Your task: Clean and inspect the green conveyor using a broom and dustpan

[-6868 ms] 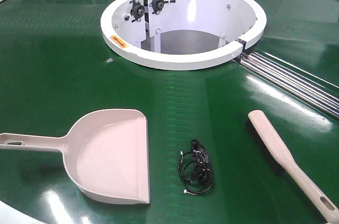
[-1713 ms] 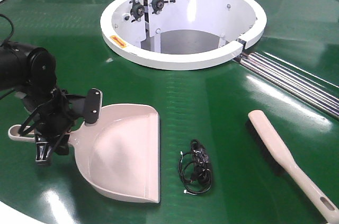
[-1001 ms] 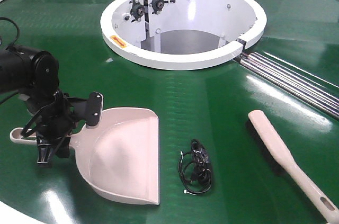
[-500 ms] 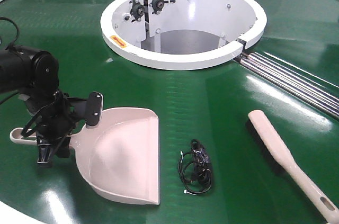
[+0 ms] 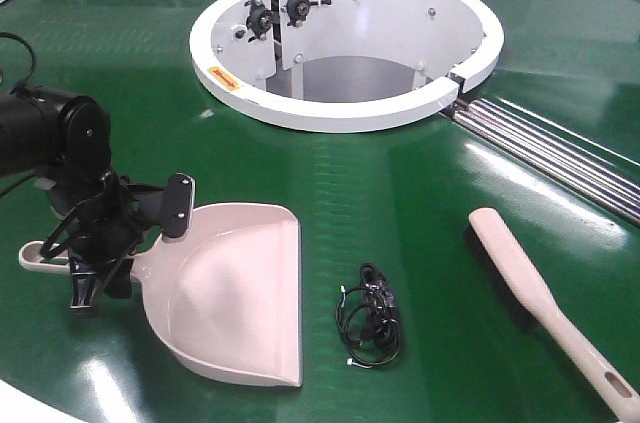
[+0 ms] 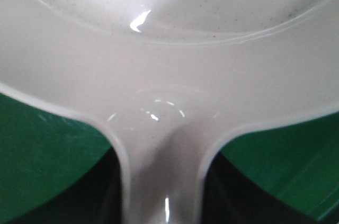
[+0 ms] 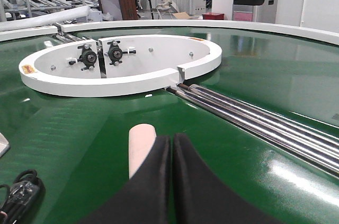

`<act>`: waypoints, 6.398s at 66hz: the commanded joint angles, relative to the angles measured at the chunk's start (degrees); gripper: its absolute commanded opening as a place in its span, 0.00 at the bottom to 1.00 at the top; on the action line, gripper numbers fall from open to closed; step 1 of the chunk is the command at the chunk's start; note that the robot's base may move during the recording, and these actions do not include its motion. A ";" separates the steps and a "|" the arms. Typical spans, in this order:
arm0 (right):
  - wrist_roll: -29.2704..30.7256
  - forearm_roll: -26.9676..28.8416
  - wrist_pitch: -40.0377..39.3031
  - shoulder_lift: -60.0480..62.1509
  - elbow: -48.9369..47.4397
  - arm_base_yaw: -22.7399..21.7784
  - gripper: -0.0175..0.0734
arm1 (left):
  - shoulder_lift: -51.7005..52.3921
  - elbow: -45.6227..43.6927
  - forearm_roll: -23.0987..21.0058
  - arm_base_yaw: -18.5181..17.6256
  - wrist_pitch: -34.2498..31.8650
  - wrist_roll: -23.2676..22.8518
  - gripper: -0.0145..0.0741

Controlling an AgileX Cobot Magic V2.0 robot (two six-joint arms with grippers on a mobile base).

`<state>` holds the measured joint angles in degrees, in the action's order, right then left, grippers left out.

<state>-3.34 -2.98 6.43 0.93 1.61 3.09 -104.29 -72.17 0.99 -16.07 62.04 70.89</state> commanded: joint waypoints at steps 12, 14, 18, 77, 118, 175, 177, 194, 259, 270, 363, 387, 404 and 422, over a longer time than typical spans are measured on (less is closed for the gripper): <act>-0.29 -0.29 -17.37 0.56 -0.02 0.04 0.18 | 2.53 -1.55 -1.68 -0.28 -0.72 -0.64 0.16; -0.54 -0.29 -17.10 0.29 -1.34 0.04 0.18 | 2.53 -1.55 -1.68 -0.28 -0.65 -0.64 0.16; -0.59 -0.29 -14.83 -1.08 -4.35 0.04 0.18 | 2.53 -1.55 -1.68 -0.28 -0.53 -0.64 0.16; 3.69 6.08 25.78 -35.16 -33.30 1.40 0.36 | 2.53 -1.55 -1.68 -0.28 -0.33 -0.64 0.16; 0.22 -0.87 45.69 -62.07 -49.84 8.17 0.81 | 2.53 -1.55 -1.68 -0.28 -0.15 -0.64 0.16; 2.38 -2.80 51.65 -89.38 -54.99 8.08 0.68 | 2.53 -1.55 -1.68 -0.28 -0.15 -0.64 0.16; 2.38 -2.80 51.52 -89.77 -55.06 8.08 0.66 | 2.53 -1.55 -1.68 -0.28 -0.15 -0.64 0.16; 2.65 -2.80 51.45 -91.50 -56.47 8.08 0.43 | 2.53 -1.55 -1.68 -0.28 -0.15 -0.64 0.16; -2.42 4.44 61.00 -76.80 -56.42 10.46 0.19 | 2.53 -1.55 -1.68 -0.28 -0.15 -0.64 0.16; -10.63 2.98 61.20 -78.70 -56.42 18.36 0.19 | 2.53 -1.55 -1.68 -0.28 -0.15 -0.64 0.16; -7.47 27.27 67.27 -118.93 -104.91 36.68 0.19 | 2.53 -1.55 -1.68 -0.28 -0.09 -0.64 0.16; -10.08 10.75 67.27 -112.27 -104.94 35.86 0.19 | 2.53 -1.55 -1.68 -0.28 -0.09 -0.64 0.16; -6.45 8.45 67.27 -104.42 -103.28 27.42 0.19 | 2.53 -1.55 -1.68 -0.28 -0.09 -0.64 0.16; 3.34 8.45 66.90 -92.38 -90.22 12.29 0.19 | 2.53 -1.55 -1.68 -0.28 -0.09 -0.64 0.16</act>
<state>-4.32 5.88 71.01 -98.02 -91.70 20.55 -104.29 -72.17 0.93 -16.07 62.16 70.89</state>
